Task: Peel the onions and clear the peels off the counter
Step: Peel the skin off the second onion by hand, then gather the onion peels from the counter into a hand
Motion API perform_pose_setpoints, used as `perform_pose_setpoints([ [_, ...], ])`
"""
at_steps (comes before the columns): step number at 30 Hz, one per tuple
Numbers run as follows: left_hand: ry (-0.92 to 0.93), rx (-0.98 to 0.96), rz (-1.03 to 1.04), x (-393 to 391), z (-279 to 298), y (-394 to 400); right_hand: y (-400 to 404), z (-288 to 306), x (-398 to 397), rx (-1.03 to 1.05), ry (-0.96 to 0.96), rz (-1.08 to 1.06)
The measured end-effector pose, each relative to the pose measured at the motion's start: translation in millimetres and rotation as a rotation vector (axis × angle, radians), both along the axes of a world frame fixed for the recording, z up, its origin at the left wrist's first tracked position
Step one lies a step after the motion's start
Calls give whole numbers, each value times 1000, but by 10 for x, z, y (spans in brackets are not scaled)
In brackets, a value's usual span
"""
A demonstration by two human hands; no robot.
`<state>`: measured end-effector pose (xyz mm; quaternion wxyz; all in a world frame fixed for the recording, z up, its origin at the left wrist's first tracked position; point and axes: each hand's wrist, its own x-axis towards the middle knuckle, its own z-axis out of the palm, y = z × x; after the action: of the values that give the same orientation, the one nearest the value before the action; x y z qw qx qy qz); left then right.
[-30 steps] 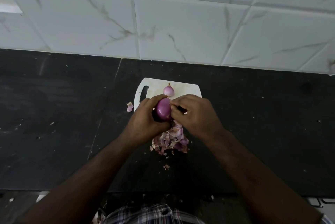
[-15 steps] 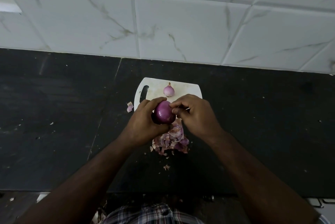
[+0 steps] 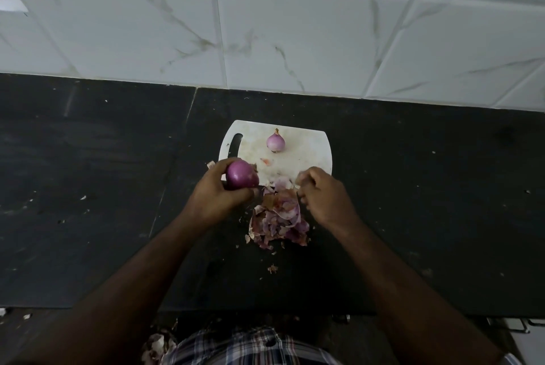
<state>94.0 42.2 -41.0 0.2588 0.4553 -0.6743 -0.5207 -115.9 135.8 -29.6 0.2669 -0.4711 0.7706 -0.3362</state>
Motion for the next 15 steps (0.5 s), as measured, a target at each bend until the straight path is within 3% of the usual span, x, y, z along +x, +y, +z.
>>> perform_pose_setpoints([
  [2, -34, 3, 35, -12, -18, -101, 34, -9, 18, 2, 59, 84],
  [5, -96, 30, 57, -57, -44, -275, -2, 16, -5, -112, 77, 9],
  [8, -128, 35, 49, -167, -48, -433, -146, -47, -122, 37, 92, 128],
  [15, -204, 57, 55, -554, -230, -830, -777, -434, -723, 172, 389, 213],
])
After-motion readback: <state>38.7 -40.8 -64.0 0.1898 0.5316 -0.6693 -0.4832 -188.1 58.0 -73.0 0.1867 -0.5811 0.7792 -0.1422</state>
